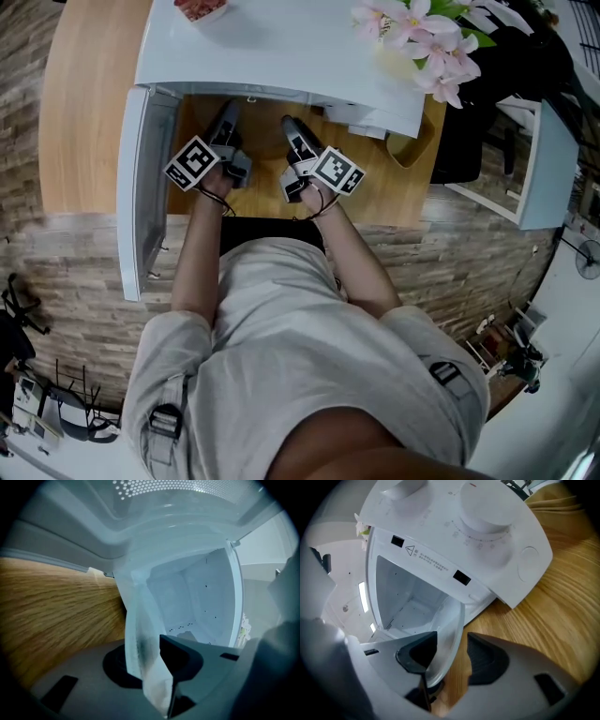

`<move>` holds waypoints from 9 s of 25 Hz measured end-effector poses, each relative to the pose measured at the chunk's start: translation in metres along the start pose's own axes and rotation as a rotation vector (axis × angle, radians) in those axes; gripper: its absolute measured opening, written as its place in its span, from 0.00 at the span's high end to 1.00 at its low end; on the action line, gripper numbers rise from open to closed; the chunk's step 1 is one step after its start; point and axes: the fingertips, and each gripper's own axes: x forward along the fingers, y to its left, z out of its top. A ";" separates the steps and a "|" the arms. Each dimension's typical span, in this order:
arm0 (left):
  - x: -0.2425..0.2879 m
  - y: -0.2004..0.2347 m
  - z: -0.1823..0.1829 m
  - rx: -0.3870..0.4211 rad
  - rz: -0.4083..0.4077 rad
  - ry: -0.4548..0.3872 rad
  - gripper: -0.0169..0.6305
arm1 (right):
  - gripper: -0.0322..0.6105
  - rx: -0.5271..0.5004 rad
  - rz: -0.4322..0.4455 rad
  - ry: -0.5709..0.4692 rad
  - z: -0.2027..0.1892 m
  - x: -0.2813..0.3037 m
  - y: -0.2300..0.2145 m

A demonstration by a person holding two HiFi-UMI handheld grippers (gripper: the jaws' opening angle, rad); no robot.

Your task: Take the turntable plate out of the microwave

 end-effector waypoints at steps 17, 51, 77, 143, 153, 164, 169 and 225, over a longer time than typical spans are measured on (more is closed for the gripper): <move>-0.003 -0.003 -0.002 0.037 0.002 0.028 0.84 | 0.80 0.067 0.090 -0.019 0.014 0.027 0.005; -0.038 -0.003 -0.023 0.077 -0.003 0.069 0.84 | 0.81 0.080 0.085 -0.037 -0.018 -0.009 0.005; -0.060 -0.011 -0.034 0.113 -0.013 0.146 0.84 | 0.80 0.029 0.098 -0.016 -0.013 -0.007 0.013; -0.178 -0.151 -0.062 0.194 -0.080 -0.238 0.81 | 0.79 -0.287 0.420 0.116 0.007 -0.119 0.148; -0.203 -0.187 -0.049 0.268 -0.095 -0.316 0.81 | 0.78 -0.347 0.519 0.115 0.010 -0.134 0.189; -0.179 -0.240 -0.026 0.362 -0.236 -0.277 0.81 | 0.78 -0.416 0.561 -0.051 0.059 -0.150 0.233; -0.164 -0.261 -0.020 0.391 -0.293 -0.220 0.81 | 0.78 -0.417 0.540 -0.141 0.078 -0.158 0.239; -0.135 -0.292 -0.016 0.450 -0.416 -0.088 0.81 | 0.78 -0.450 0.477 -0.269 0.108 -0.175 0.244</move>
